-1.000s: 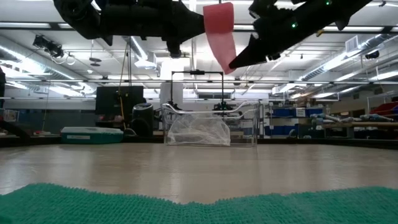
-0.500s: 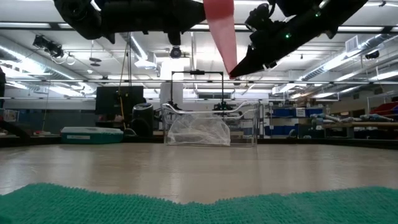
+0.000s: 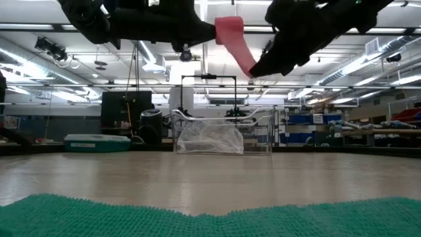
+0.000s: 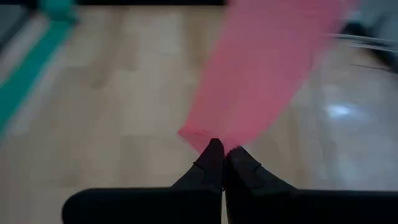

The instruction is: Roll bandage

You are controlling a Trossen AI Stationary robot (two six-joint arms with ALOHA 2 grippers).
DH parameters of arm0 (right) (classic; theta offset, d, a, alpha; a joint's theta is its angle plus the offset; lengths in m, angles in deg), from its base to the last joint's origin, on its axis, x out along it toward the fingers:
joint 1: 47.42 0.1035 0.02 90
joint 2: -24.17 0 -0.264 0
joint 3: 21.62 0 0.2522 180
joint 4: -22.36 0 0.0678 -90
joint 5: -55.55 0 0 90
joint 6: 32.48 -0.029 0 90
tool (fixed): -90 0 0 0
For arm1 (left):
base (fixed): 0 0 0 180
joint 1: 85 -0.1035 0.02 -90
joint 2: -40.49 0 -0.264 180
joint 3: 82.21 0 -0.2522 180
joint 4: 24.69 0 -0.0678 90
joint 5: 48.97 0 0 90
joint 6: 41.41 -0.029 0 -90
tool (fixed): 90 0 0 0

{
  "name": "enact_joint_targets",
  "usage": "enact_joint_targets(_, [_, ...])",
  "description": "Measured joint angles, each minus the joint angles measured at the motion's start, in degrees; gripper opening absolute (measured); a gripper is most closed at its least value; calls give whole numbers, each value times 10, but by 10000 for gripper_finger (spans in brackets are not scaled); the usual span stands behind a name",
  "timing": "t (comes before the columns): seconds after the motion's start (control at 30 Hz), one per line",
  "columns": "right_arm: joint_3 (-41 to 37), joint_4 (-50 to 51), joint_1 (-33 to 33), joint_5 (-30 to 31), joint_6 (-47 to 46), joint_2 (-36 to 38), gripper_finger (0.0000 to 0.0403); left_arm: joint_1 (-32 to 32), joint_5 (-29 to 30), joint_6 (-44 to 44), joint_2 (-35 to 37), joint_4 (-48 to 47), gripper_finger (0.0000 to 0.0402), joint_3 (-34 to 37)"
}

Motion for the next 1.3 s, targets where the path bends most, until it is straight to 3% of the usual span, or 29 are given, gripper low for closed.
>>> enact_joint_targets(0.4, [0, -48, 129, 4, -34, 0, 0, -38, -28, 2, 0, -11, 31, 0])
enact_joint_targets(0.57, [0, -50, 147, 61, -14, 0, 0, -34, -35, 17, 0, -11, 31, -3])
enact_joint_targets(0.8, [0, -29, 93, 58, 6, 0, 0, -23, -48, 30, 0, 2, 31, -9])
enact_joint_targets(1.13, [0, -10, -32, 57, 67, 0, 0, -2, -96, 52, 0, 9, 31, -9])
enact_joint_targets(1.3, [0, -31, -81, 22, 84, 0, 0, 19, -105, 53, 0, 8, 31, -9])
